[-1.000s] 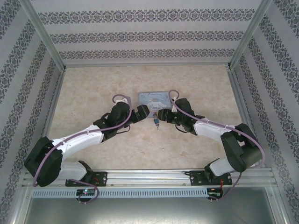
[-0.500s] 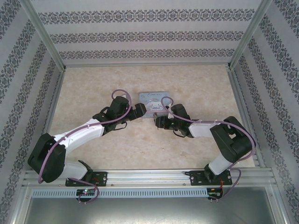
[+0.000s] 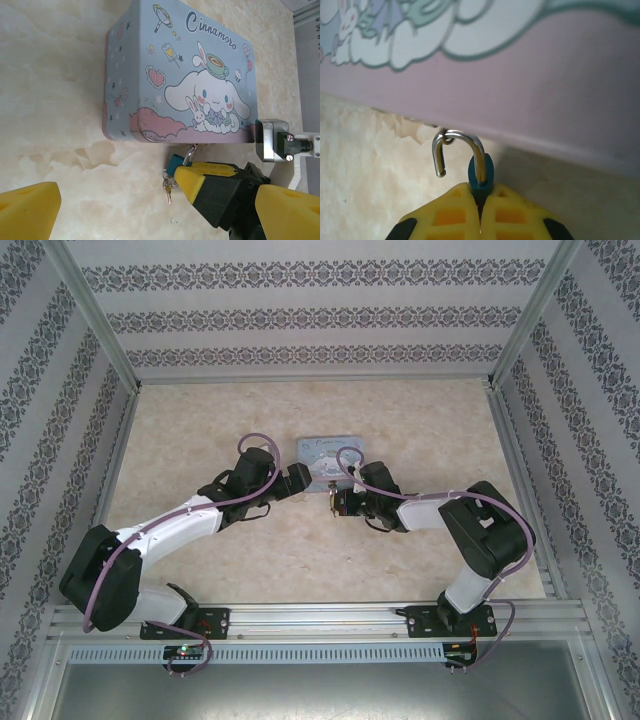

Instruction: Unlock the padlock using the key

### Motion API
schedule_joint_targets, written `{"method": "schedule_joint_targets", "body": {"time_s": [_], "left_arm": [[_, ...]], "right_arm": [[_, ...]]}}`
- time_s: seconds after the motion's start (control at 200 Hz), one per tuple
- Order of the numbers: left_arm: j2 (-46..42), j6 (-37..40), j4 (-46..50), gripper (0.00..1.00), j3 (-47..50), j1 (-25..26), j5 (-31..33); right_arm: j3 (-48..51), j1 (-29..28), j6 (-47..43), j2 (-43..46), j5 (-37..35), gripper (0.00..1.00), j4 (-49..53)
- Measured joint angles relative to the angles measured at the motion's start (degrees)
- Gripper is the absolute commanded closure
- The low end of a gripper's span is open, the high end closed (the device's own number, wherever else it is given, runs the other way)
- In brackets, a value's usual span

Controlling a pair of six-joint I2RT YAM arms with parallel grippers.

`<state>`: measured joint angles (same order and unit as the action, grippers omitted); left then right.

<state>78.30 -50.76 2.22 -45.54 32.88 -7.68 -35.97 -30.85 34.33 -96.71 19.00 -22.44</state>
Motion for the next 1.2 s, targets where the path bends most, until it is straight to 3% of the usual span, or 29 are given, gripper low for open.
{"method": "schedule_joint_targets", "body": {"time_s": [0.27, 0.57, 0.974, 1.199], "left_arm": [[0.72, 2.27, 2.05, 0.00, -0.94, 0.00, 0.11], [8.48, 9.01, 9.62, 0.00, -11.37, 0.00, 2.47], [20.50, 17.86, 18.69, 0.00, -24.22, 2.08, 13.22], [24.13, 20.22, 20.79, 0.00, -25.88, 4.57, 18.71]], "right_arm": [[0.81, 1.40, -0.22, 1.05, -0.02, 1.00, 0.59], [1.11, 1.49, 0.31, 1.31, -0.02, 1.00, 0.70], [3.63, 2.27, 4.59, 2.45, 0.42, 1.00, -2.12], [4.87, 2.27, 7.78, 2.51, 0.72, 1.00, -5.31]]}}
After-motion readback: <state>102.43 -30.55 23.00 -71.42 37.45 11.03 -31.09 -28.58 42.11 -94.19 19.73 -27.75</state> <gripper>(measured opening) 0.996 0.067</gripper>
